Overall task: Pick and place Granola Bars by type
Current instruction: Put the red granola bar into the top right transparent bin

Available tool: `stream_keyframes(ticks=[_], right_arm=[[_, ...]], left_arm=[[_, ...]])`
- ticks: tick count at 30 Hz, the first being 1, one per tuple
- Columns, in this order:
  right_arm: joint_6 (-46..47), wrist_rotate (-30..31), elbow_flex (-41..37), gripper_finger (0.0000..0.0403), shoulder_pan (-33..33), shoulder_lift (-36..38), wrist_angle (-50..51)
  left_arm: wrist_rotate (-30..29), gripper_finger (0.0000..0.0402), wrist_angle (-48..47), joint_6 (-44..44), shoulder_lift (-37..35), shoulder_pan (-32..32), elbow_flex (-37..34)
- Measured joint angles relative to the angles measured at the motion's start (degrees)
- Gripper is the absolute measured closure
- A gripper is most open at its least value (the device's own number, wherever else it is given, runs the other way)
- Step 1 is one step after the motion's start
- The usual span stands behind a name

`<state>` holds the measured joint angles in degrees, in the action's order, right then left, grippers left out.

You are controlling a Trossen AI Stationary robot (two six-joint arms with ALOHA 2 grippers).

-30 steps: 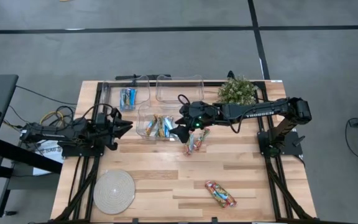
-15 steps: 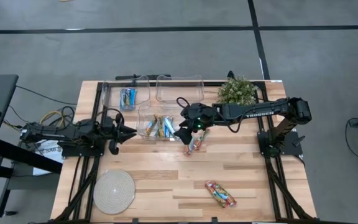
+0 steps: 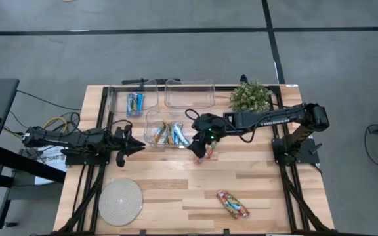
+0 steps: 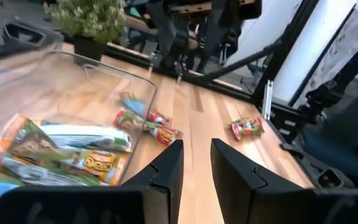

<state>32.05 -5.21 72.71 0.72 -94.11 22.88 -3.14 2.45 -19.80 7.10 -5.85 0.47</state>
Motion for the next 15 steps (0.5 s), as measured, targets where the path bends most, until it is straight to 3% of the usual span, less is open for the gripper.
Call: stream_keyframes(ticks=[8, 15], right_arm=[[0.7, 0.0, 0.0, 0.0109, 0.4, 0.0, 1.7], [5.7, -2.6, 0.0, 0.0109, 1.1, 0.0, 13.6]], left_arm=[[4.2, 0.0328, -0.4, 0.2, 0.0, -0.2, 0.0], [4.0, 0.0328, -0.4, 0.4, 0.0, -0.1, -0.1]])
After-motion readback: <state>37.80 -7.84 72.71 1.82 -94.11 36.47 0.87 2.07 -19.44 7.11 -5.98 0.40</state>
